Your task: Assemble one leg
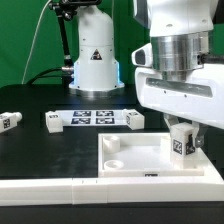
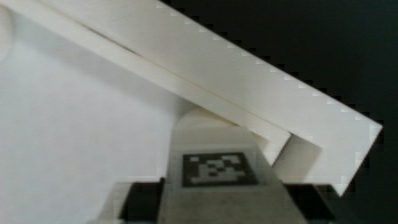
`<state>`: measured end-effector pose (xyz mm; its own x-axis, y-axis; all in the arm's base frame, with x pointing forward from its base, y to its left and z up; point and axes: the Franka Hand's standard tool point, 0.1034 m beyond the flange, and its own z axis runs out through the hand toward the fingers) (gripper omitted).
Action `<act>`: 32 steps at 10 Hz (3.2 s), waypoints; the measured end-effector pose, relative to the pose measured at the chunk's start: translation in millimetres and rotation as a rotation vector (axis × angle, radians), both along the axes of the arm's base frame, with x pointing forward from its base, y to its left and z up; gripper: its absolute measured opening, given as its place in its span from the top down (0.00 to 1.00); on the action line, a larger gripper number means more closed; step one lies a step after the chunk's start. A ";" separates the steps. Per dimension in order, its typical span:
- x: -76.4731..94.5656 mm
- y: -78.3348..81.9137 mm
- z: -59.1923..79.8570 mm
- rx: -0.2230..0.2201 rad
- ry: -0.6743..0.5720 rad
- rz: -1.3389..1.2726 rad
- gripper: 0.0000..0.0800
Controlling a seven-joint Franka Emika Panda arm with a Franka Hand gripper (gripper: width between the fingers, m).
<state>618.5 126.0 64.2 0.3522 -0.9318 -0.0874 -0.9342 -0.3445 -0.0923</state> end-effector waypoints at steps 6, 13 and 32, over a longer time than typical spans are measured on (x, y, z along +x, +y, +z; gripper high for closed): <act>2.6 3.5 2.7 0.009 -0.001 0.027 0.28; 5.1 -3.1 1.6 -0.068 -0.078 0.860 0.19; 5.2 -8.2 0.6 -0.109 -0.123 0.766 0.64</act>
Offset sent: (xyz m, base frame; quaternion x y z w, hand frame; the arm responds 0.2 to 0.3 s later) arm 0.0000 0.0000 0.0000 0.0000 0.0000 0.0000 1.0000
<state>623.7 117.8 64.8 0.9018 -0.4261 0.0724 -0.4175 -0.9022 -0.1085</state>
